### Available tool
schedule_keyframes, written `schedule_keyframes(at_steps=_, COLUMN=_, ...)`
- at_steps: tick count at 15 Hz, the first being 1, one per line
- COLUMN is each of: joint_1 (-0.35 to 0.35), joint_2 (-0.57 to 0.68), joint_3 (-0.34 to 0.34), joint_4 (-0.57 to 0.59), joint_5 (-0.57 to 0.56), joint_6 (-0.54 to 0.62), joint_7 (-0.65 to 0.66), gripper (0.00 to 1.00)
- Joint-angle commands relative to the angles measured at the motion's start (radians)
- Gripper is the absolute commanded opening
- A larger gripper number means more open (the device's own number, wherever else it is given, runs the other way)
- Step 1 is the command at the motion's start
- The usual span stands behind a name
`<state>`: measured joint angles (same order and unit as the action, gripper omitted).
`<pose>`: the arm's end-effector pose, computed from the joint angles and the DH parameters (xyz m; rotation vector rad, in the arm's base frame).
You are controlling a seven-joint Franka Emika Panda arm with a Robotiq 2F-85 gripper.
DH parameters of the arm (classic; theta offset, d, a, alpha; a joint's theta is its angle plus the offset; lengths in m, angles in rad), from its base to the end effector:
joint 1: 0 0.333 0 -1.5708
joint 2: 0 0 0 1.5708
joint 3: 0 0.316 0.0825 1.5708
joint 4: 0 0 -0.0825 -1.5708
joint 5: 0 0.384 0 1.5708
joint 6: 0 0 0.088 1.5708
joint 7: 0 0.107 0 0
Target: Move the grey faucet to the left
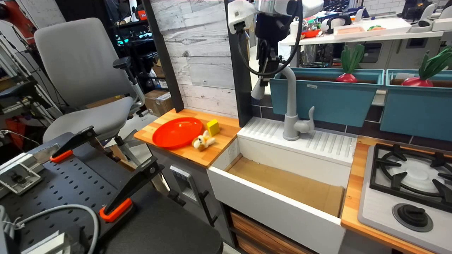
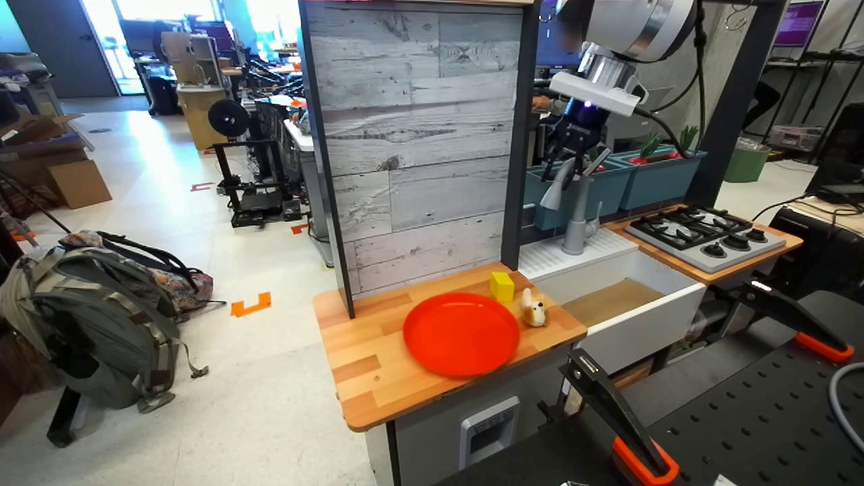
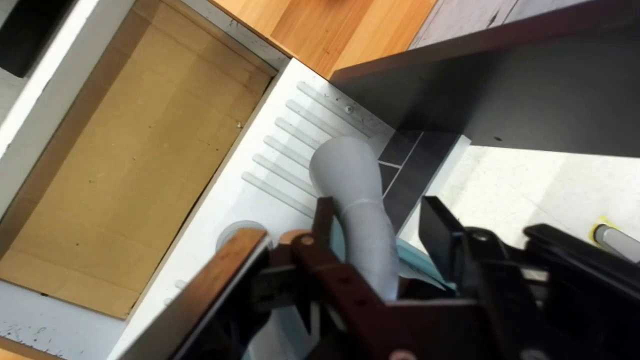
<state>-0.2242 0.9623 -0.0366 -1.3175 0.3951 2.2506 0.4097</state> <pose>0.7171 -0.1740 0.1506 -2.5790 1.2609 0.0679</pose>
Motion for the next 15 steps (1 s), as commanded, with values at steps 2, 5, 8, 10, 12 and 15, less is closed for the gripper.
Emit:
schedule_keyframes(at_steps=2, joint_1=-0.009, joint_2=0.063, joint_3=0.059, joint_4=0.063, joint_5=0.057, joint_6=0.104, joint_7=-0.062, gripper=0.87)
schedule_keyframes(at_steps=5, joint_1=-0.010, joint_2=0.048, joint_3=0.067, joint_4=0.040, joint_5=0.050, joint_6=0.124, joint_7=-0.087, gripper=1.00)
schedule_keyframes(at_steps=8, joint_1=-0.005, joint_2=0.036, joint_3=0.060, joint_4=0.017, joint_5=0.038, joint_6=0.128, joint_7=-0.090, gripper=1.00)
schedule_keyframes(at_steps=10, joint_1=-0.003, joint_2=0.017, joint_3=0.047, joint_4=-0.003, joint_5=0.026, joint_6=0.106, joint_7=-0.085, gripper=1.00)
schedule_keyframes(at_steps=12, joint_1=-0.010, joint_2=-0.019, joint_3=0.041, joint_4=-0.046, joint_5=0.019, joint_6=0.093, joint_7=-0.099, gripper=1.00)
schedule_keyframes(at_steps=15, joint_1=-0.003, joint_2=-0.075, joint_3=0.011, joint_4=-0.125, joint_5=-0.009, joint_6=0.082, joint_7=-0.109, gripper=1.00)
